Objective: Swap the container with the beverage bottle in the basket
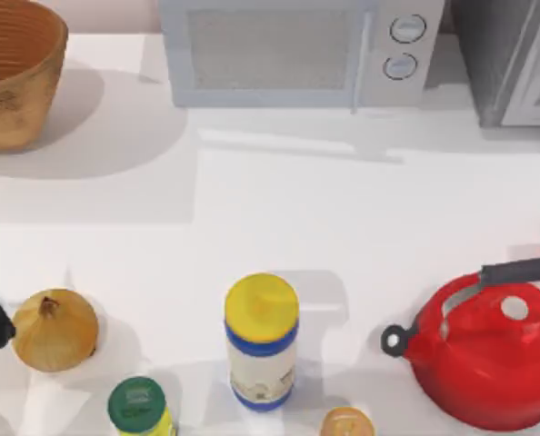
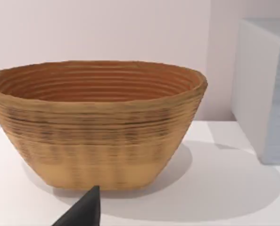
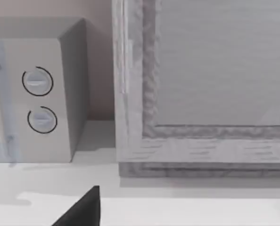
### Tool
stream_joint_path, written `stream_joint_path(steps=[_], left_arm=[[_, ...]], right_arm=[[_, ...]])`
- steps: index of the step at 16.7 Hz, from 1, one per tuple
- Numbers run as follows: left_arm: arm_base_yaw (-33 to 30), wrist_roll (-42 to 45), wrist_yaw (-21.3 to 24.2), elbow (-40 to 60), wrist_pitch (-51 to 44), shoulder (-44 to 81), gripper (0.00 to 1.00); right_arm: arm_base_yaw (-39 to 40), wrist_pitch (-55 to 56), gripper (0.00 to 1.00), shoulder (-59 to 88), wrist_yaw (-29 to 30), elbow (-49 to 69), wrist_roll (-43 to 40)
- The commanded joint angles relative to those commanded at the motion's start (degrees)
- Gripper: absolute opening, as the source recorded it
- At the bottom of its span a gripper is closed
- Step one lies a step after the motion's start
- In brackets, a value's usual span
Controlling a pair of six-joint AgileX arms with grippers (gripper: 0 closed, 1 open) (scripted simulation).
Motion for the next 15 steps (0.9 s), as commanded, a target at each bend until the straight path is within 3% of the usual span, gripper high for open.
stream_joint_path(steps=[7, 15], left_arm=[[0.97, 0.06, 0.09, 6.7, -4.06, 7.95, 1.0], [4.1, 1.12, 1.46, 38.18, -20.95, 42.64, 1.0]], right_arm=[[0.0, 0.0, 1.0, 0.0, 0.0, 0.0, 0.0], [0.0, 0.0, 1.0, 0.0, 0.0, 0.0, 0.0]])
